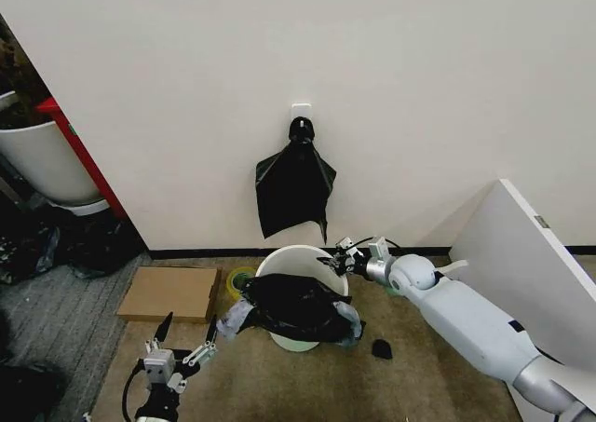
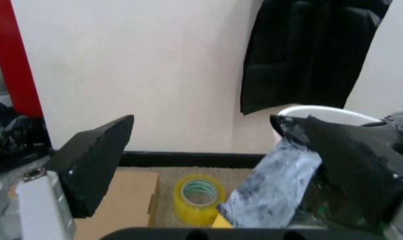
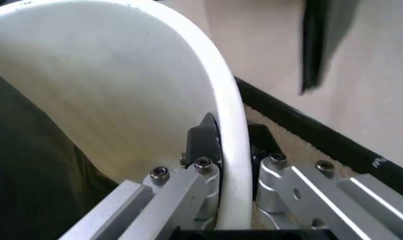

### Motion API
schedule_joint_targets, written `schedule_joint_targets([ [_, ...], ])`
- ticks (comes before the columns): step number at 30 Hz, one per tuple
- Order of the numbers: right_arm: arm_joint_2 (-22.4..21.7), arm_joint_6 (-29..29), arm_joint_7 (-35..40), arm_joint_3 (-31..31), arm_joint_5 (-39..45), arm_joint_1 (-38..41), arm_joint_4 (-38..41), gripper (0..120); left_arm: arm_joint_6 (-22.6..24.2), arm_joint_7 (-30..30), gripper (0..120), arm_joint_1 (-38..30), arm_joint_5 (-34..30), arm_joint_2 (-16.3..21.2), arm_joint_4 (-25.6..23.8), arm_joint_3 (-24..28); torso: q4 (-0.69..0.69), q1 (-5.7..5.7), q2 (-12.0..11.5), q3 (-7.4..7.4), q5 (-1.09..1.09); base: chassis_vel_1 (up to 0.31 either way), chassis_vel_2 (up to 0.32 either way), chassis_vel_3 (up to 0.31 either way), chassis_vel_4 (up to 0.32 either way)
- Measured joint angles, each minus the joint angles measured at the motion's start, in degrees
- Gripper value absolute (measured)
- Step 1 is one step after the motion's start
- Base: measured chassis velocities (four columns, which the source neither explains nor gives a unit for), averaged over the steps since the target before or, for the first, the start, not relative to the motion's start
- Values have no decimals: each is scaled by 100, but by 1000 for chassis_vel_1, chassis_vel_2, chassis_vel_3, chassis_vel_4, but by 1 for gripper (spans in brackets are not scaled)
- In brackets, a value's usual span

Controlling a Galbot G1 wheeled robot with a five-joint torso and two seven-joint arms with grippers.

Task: Place the garbage bag over the trash bin.

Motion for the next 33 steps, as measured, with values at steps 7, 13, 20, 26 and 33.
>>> schedule_joint_targets([
  [7, -226, -279, 707, 560, 453, -559, 651, 3, 48, -10, 100, -52, -36, -16, -19, 54, 0, 0, 0, 0, 0, 0, 0, 0, 0],
  [13, -465, -541, 1435, 1254, 746, -1366, 1420, 2, 66, -19, 100, -90, -49, -13, -19, 93, -2, 0, 0, 0, -2, 0, 0, 0, 0],
  [20, -342, -842, 2753, 2214, 1310, -2443, 2394, 2, 130, -21, 100, -144, -51, 23, -82, 215, -2, 0, 0, 0, -2, 0, 0, 0, 0],
  [26, 147, -852, 3921, 2721, 1743, -3058, 3206, 2, 163, -20, 100, -146, -49, 88, -161, 247, 0, 0, 0, -1, 0, 0, 0, 0, 0],
  [33, 617, -656, 4863, 2784, 1714, -3495, 3790, 2, 182, -20, 100, -149, -47, 165, -193, 295, 0, 0, 1, -1, -4, 0, 0, 0, 0],
])
